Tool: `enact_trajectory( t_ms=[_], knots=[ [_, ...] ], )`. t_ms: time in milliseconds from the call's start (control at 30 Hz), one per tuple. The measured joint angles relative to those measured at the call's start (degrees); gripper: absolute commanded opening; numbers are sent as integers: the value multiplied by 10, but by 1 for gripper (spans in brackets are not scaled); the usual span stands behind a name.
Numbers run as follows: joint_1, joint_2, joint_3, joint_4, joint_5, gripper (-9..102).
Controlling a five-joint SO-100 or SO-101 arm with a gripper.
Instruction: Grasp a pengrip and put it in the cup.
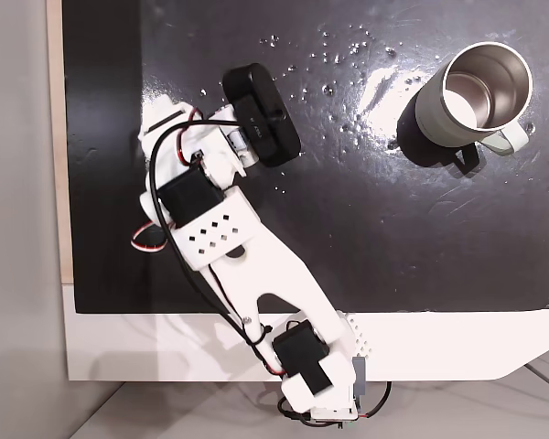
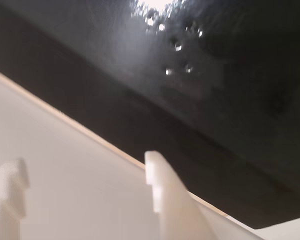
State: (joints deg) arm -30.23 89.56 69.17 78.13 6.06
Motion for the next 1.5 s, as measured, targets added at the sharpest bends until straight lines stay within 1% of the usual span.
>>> enact_trajectory(
  t_ms=[233, 433, 667, 833, 1100, 1233, 1300, 1500],
  knots=[
    [71, -99, -67, 35, 65, 29],
    [110, -200, -141, 67, 78, 29],
    [114, -352, -295, 143, 79, 29],
    [115, -455, -438, 221, 78, 29],
    [115, -501, -473, 240, 77, 27],
    [115, -516, -473, 242, 77, 22],
    [115, -525, -474, 242, 77, 16],
    [115, -539, -475, 242, 77, 4]
  ],
)
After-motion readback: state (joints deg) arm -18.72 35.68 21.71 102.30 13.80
